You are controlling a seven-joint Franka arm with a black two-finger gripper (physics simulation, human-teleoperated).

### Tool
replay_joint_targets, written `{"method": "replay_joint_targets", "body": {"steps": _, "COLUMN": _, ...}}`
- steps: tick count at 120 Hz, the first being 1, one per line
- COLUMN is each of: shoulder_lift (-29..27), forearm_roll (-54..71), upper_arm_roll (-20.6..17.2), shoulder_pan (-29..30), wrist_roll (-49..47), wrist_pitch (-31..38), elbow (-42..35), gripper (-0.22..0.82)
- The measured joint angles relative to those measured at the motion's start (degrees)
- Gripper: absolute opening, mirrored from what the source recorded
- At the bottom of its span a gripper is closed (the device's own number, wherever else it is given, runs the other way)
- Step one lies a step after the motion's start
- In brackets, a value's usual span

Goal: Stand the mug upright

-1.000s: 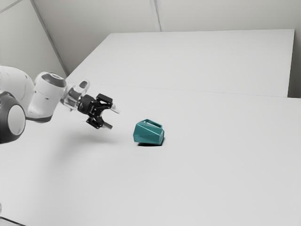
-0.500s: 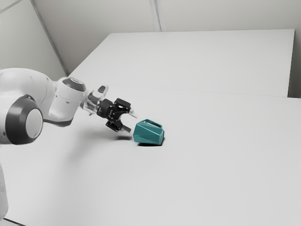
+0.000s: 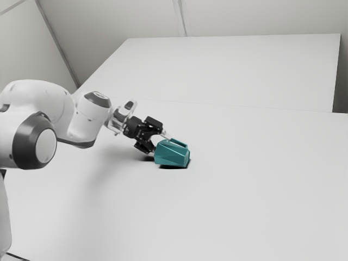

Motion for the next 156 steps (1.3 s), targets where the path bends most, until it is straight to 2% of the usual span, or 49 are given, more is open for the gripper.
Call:
{"method": "replay_joint_targets", "body": {"steps": 12, "shoulder_lift": 0.3, "forearm_roll": -0.7, "upper_arm_roll": 0.0, "shoulder_pan": -0.6, "wrist_roll": 0.3, "wrist_pitch": 0.1, "elbow": 0.1, "gripper": 0.44}}
{"method": "replay_joint_targets", "body": {"steps": 42, "shoulder_lift": 0.3, "forearm_roll": -1.3, "upper_arm_roll": 0.0, "shoulder_pan": -0.8, "wrist_roll": 0.7, "wrist_pitch": 0.3, "elbow": 0.0, "gripper": 0.04}}
{"method": "replay_joint_targets", "body": {"steps": 56, "shoulder_lift": 0.3, "forearm_roll": -1.2, "upper_arm_roll": 0.0, "shoulder_pan": -0.8, "wrist_roll": 0.7, "wrist_pitch": 0.2, "elbow": 0.0, "gripper": -0.06}}
{"method": "replay_joint_targets", "body": {"steps": 79, "shoulder_lift": -0.1, "forearm_roll": -1.3, "upper_arm_roll": 0.0, "shoulder_pan": -0.9, "wrist_roll": 0.4, "wrist_pitch": 0.2, "elbow": 0.1, "gripper": -0.13}}
{"method": "replay_joint_targets", "body": {"steps": 109, "shoulder_lift": -0.7, "forearm_roll": -2.5, "upper_arm_roll": -0.1, "shoulder_pan": -1.0, "wrist_roll": -0.2, "wrist_pitch": 0.2, "elbow": 1.1, "gripper": -0.16}}
{"method": "replay_joint_targets", "body": {"steps": 138, "shoulder_lift": -5.1, "forearm_roll": -0.8, "upper_arm_roll": -0.1, "shoulder_pan": -2.5, "wrist_roll": -2.3, "wrist_pitch": 0.6, "elbow": 1.3, "gripper": -0.17}}
{"method": "replay_joint_targets", "body": {"steps": 156, "shoulder_lift": -8.1, "forearm_roll": 7.7, "upper_arm_roll": -0.4, "shoulder_pan": -3.3, "wrist_roll": -5.8, "wrist_pitch": 2.8, "elbow": 1.6, "gripper": -0.17}}
